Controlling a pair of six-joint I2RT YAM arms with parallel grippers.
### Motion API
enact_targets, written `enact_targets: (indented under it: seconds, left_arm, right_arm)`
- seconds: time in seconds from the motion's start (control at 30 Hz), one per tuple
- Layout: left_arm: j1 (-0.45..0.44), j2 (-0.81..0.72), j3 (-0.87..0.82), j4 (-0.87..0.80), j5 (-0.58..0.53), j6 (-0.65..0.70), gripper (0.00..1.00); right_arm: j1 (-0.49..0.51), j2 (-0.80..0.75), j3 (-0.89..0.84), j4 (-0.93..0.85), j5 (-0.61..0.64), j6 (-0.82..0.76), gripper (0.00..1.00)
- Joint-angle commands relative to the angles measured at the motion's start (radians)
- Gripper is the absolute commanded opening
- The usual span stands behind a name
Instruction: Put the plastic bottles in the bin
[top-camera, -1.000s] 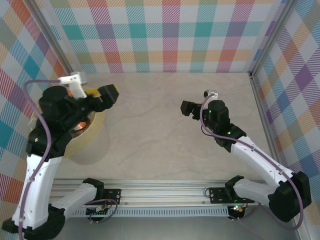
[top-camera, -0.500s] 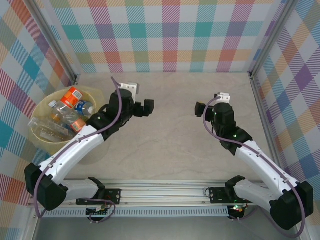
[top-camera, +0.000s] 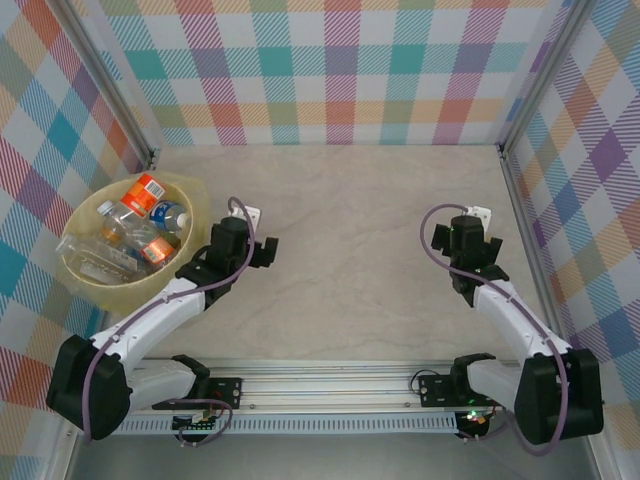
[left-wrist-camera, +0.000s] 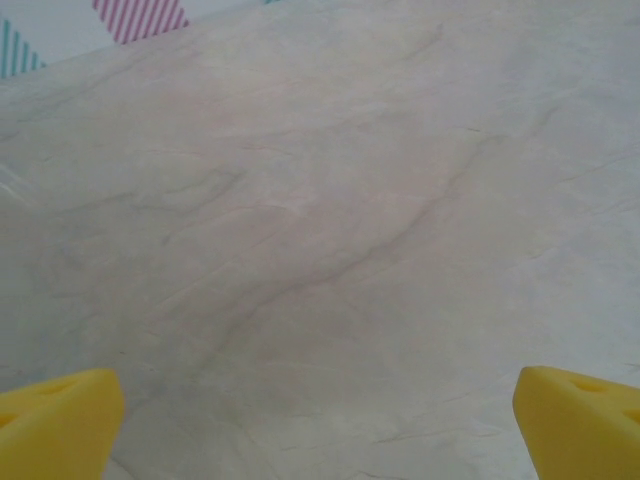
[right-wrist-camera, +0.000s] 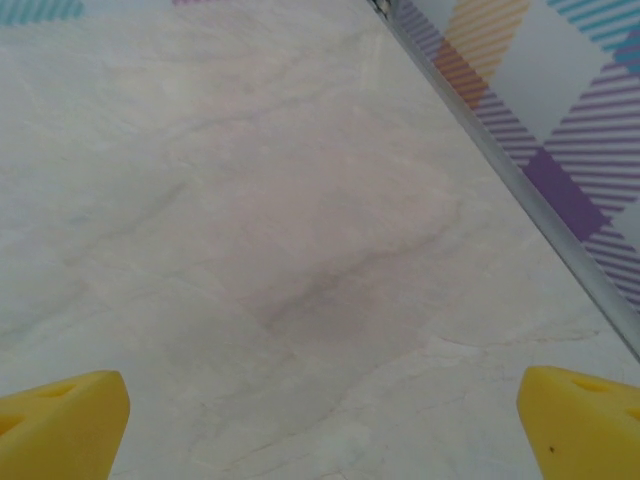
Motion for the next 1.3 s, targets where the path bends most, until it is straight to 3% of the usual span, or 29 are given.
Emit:
enact_targets:
  seconds: [0.0,0.13,0.47,0.6,0.73,0.9,1.0,1.07,1.27]
  left_arm:
    - [0.063,-0.022,-0.077,0.129,0.025,0.038,1.00]
    - [0.153,-0.016,-0.167,0.231,0.117,-0.002,1.00]
    - [0.216,0.236,-0.234,0.563,0.206,-0.010,1.00]
    - [0.233,0.278,-0.173,0.490,0.225,0.026,1.00]
    - [0.268,0.295,-0.193,0.574,0.212,0.054,1.00]
    - [0.389,0.354,-0.242,0.765,0.334,-0.029,1.00]
    - [0.408,0.413,-0.262,0.854,0.364,-0.038,1.00]
    - [0.416,0.430,-0.294,0.928,0.342,-0.055,1.00]
    - [0.398,0.430,-0.280,0.896,0.218,-0.082,1.00]
  right_arm:
    - [-0.043,0.032,-0.029,0.107,-0.120,-0.040,1.00]
    - [-0.071,0.099,-0.045,0.185,-0.259,-0.086,1.00]
    - [-0.093,0.250,-0.070,0.368,-0.443,-0.154,1.00]
    - [-0.098,0.268,-0.088,0.445,-0.498,-0.159,1.00]
    - [-0.099,0.275,-0.104,0.508,-0.536,-0.171,1.00]
    - [-0.101,0.301,-0.111,0.592,-0.562,-0.193,1.00]
    - [-0.101,0.303,-0.111,0.595,-0.585,-0.205,1.00]
    - [-0.102,0.298,-0.122,0.614,-0.591,-0.211,1.00]
    - [-0.115,0.355,-0.183,0.812,-0.588,-0.221,1.00]
